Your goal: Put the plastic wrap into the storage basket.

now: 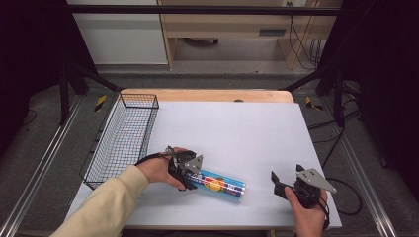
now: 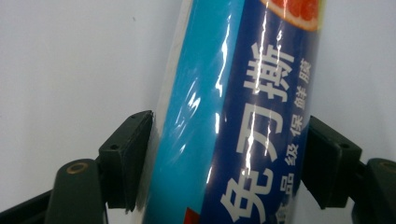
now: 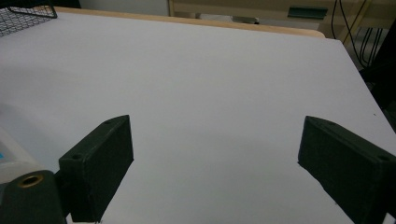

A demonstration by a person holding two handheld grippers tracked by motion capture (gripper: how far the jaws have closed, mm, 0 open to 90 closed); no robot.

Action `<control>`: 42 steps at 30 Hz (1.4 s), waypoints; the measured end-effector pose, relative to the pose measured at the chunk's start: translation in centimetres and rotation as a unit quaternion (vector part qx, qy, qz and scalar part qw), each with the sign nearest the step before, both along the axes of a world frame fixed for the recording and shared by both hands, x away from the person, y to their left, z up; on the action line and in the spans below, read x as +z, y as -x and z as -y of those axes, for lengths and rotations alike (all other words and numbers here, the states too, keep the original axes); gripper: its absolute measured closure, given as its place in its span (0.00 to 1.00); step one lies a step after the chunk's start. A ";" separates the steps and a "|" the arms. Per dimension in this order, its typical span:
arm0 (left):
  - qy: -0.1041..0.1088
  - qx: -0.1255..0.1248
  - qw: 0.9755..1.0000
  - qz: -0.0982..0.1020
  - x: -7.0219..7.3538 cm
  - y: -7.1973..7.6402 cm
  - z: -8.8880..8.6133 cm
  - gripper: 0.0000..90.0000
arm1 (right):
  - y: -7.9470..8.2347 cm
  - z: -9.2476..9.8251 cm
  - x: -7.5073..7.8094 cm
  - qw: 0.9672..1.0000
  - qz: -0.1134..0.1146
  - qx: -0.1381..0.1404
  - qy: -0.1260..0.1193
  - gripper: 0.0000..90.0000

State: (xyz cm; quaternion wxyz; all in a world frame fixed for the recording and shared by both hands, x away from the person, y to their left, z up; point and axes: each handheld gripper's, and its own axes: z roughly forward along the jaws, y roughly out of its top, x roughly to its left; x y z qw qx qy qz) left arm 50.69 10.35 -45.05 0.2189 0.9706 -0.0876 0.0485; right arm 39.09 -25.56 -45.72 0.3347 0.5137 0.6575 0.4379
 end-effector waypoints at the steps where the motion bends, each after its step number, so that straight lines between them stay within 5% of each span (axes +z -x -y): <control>1: 0.000 0.000 1.000 0.000 0.0 0.0 0.0 0.29 | 0.0 0.0 0.0 1.000 0.000 0.000 0.001 0.12; 42: -0.020 -0.006 1.000 0.006 0.3 0.3 0.4 0.31 | -0.1 -0.1 0.0 1.000 -0.004 0.006 -0.001 0.13</control>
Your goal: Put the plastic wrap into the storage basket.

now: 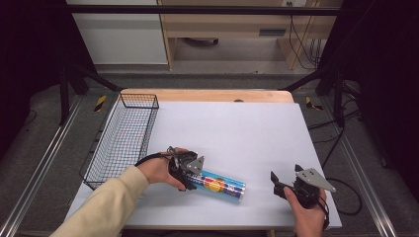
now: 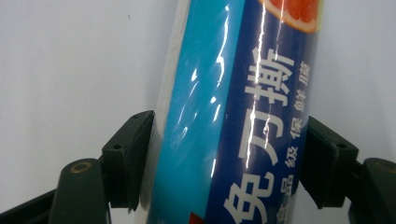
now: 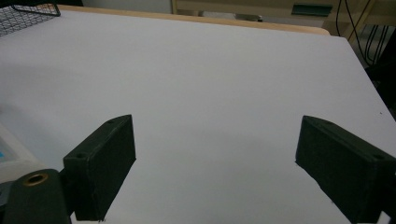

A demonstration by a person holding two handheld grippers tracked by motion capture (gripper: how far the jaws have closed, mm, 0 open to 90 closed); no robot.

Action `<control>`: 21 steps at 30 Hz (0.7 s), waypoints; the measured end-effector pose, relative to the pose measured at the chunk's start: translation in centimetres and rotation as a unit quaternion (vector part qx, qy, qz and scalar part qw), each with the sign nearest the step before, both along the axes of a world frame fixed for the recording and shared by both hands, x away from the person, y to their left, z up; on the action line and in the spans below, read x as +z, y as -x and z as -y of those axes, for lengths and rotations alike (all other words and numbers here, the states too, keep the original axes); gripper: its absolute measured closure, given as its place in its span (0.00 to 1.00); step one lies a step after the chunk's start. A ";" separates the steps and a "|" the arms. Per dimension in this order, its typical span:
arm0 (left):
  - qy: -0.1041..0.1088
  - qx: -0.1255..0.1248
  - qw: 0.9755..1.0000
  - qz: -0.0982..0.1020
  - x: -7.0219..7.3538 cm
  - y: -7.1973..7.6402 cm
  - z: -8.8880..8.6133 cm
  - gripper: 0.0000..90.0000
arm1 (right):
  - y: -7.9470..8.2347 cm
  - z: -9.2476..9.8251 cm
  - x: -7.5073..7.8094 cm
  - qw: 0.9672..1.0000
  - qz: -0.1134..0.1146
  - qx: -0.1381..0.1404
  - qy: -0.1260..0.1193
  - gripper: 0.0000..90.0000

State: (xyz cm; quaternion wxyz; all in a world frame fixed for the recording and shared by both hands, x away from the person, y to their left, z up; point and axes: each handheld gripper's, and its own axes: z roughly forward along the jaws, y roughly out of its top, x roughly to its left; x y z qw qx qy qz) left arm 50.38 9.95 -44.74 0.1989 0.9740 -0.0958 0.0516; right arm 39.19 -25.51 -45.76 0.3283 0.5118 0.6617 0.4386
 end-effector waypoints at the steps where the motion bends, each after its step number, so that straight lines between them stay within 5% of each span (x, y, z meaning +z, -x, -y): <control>1: -0.001 0.001 1.000 -0.003 0.0 0.1 0.0 0.31 | 0.0 0.0 0.0 1.000 0.000 -0.001 0.000 0.14; 21: -0.023 0.014 1.000 -0.012 0.5 1.7 0.3 0.34 | 0.0 -0.1 0.0 1.000 0.001 0.002 0.004 0.14</control>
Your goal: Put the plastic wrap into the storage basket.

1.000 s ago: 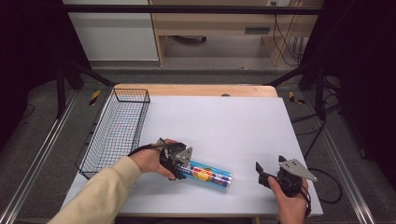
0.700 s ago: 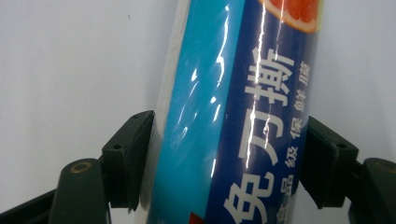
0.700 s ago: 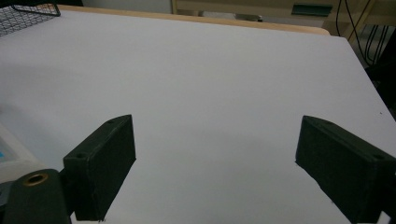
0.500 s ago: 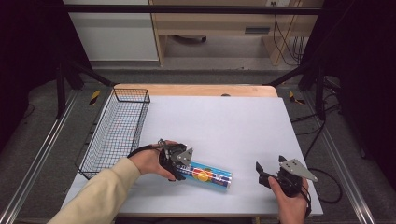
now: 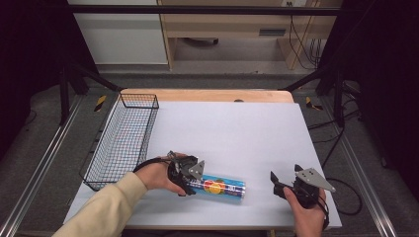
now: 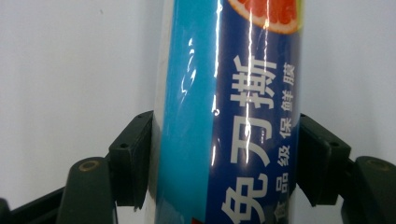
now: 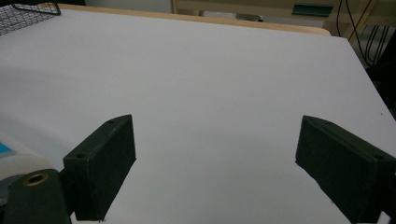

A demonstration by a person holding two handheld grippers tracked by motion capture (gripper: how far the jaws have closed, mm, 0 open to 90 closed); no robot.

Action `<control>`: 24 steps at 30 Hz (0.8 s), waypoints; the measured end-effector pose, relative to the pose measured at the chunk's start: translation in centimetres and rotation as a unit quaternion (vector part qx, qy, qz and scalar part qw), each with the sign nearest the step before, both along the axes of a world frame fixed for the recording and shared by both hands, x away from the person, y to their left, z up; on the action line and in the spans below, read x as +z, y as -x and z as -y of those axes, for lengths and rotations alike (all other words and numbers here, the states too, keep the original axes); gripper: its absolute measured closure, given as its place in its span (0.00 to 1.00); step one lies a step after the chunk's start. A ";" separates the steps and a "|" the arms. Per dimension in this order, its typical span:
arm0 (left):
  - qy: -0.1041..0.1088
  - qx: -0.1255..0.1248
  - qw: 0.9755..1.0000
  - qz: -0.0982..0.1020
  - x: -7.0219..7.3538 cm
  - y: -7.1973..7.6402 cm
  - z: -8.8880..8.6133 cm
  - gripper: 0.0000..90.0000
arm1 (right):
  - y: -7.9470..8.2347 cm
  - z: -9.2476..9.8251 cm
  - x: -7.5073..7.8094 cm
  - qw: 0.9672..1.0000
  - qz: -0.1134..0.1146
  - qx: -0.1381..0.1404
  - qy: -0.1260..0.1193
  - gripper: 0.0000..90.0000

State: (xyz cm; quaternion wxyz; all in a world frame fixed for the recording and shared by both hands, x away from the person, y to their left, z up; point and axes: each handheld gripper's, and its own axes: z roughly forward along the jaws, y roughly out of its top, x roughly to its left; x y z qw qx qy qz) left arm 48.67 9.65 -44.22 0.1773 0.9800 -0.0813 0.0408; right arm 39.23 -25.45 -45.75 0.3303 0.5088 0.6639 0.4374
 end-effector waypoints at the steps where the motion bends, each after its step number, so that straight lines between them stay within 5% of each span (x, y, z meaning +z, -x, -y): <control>1: 0.000 0.000 1.000 0.000 0.0 0.0 0.0 0.34 | 0.0 0.0 0.0 1.000 0.000 0.000 0.000 0.14; 11: 0.000 0.001 1.000 0.004 0.0 0.1 0.0 0.34 | 0.0 0.0 0.0 1.000 0.000 0.000 -0.001 0.14; 24: 0.025 0.028 0.999 -0.013 0.7 0.7 -0.3 0.35 | 0.0 0.0 0.0 1.000 -0.003 0.003 -0.001 0.14</control>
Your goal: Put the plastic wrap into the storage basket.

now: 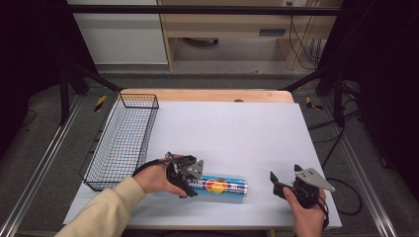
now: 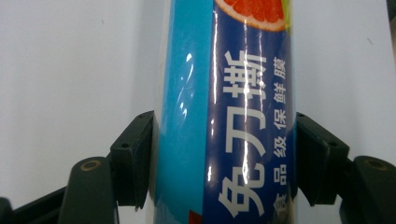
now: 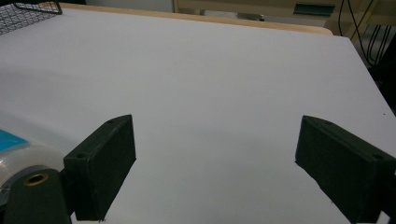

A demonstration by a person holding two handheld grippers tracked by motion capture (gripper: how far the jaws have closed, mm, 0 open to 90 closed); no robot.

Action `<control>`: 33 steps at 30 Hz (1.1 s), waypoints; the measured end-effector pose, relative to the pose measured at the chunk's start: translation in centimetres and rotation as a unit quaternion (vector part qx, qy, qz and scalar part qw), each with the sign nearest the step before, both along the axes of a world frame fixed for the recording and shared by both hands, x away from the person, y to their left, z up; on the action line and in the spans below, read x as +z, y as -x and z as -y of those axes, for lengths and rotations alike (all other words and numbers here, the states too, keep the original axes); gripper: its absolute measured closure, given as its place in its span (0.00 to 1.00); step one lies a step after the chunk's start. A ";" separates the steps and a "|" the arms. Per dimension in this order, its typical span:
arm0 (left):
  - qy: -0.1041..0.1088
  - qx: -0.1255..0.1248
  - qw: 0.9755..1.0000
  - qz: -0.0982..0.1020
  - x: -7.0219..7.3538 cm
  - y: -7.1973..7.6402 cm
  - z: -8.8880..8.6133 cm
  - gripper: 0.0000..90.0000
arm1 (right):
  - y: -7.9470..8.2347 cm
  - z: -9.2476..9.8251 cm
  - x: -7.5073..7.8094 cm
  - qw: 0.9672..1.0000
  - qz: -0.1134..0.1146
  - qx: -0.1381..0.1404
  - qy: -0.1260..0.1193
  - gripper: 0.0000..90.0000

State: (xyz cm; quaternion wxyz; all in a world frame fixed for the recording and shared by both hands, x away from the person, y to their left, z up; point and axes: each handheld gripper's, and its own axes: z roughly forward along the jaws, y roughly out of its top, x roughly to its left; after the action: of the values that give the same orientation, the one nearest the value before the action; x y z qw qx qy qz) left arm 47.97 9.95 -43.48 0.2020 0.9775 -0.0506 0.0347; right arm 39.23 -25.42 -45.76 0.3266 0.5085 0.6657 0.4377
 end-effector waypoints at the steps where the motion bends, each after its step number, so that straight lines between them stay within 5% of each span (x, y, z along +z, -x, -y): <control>1: 0.000 0.000 1.000 0.000 0.0 0.0 0.0 0.35 | 0.0 0.0 0.0 1.000 0.000 0.000 0.000 0.14; 11: 0.013 0.015 1.000 -0.004 0.4 0.3 -0.7 0.35 | 0.0 0.0 0.0 1.000 0.000 -0.001 0.001 0.14; 19: 0.051 0.026 0.998 0.001 2.2 0.9 -1.1 0.35 | 0.0 0.0 0.0 1.000 0.002 -0.002 0.002 0.14; 24: 0.086 0.041 0.995 0.003 3.7 1.3 -1.6 0.35 | 0.1 0.0 0.0 1.000 0.002 -0.004 0.000 0.14; 33: 0.113 0.075 0.990 0.027 7.1 1.1 -3.1 0.35 | 0.1 0.0 0.0 1.000 0.002 -0.006 0.003 0.14</control>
State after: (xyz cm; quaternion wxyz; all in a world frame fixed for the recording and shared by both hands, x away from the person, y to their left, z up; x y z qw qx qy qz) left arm 46.87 13.02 -36.42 0.3069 0.9480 0.0215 0.0813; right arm 39.16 -25.40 -45.72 0.3320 0.5105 0.6636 0.4345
